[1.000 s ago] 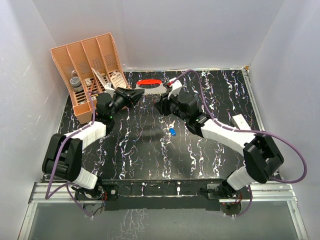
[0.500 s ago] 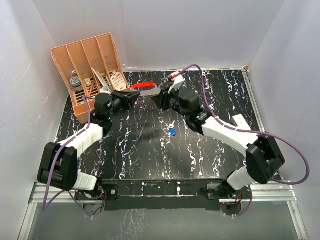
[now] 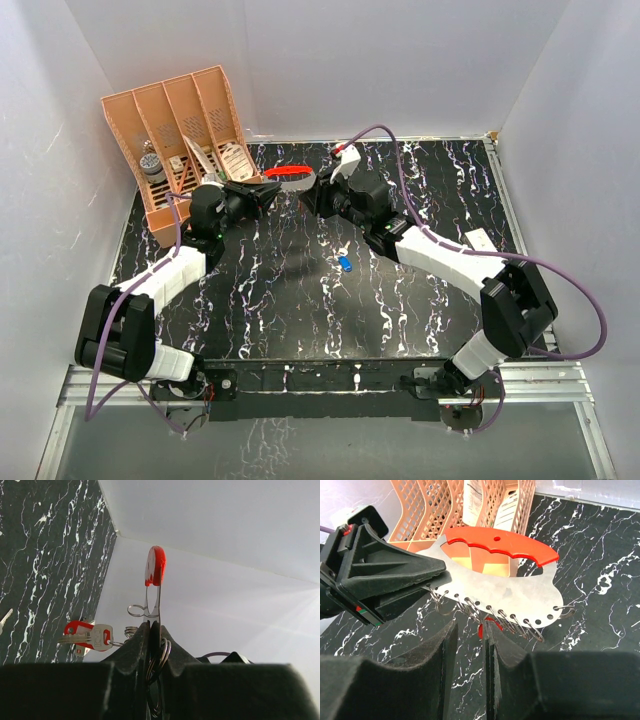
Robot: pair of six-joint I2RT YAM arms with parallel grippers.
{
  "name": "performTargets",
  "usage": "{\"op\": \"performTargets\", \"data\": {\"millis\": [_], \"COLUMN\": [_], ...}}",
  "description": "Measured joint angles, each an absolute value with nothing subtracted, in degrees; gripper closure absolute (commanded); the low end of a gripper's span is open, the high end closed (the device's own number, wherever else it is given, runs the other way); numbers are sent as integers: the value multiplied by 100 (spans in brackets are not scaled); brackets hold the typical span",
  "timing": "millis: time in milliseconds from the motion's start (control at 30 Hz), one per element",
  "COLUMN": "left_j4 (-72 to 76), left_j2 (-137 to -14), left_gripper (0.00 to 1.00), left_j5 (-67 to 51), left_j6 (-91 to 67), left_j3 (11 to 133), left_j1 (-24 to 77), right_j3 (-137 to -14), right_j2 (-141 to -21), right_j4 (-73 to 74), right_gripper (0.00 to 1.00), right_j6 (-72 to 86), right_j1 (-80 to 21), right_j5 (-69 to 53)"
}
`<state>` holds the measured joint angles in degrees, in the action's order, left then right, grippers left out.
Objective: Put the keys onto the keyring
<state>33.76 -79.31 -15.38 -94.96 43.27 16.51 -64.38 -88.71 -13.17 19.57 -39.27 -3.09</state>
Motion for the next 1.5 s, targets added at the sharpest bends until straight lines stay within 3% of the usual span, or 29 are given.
{"op": "performTargets", "data": {"millis": [1500], "left_j4": [3424], "left_j2": [-7931], "left_gripper": [100], "left_j5": [-1538], "left_j6": [-9520], "left_j3": [4351], "left_j1": [1673], "right_j3": [-6438], "right_j2": [-9174], "right_j4": [-1461], "right_gripper": [77], "right_j6": [1944], "right_j1": [-3929], "right_j5": [25]}}
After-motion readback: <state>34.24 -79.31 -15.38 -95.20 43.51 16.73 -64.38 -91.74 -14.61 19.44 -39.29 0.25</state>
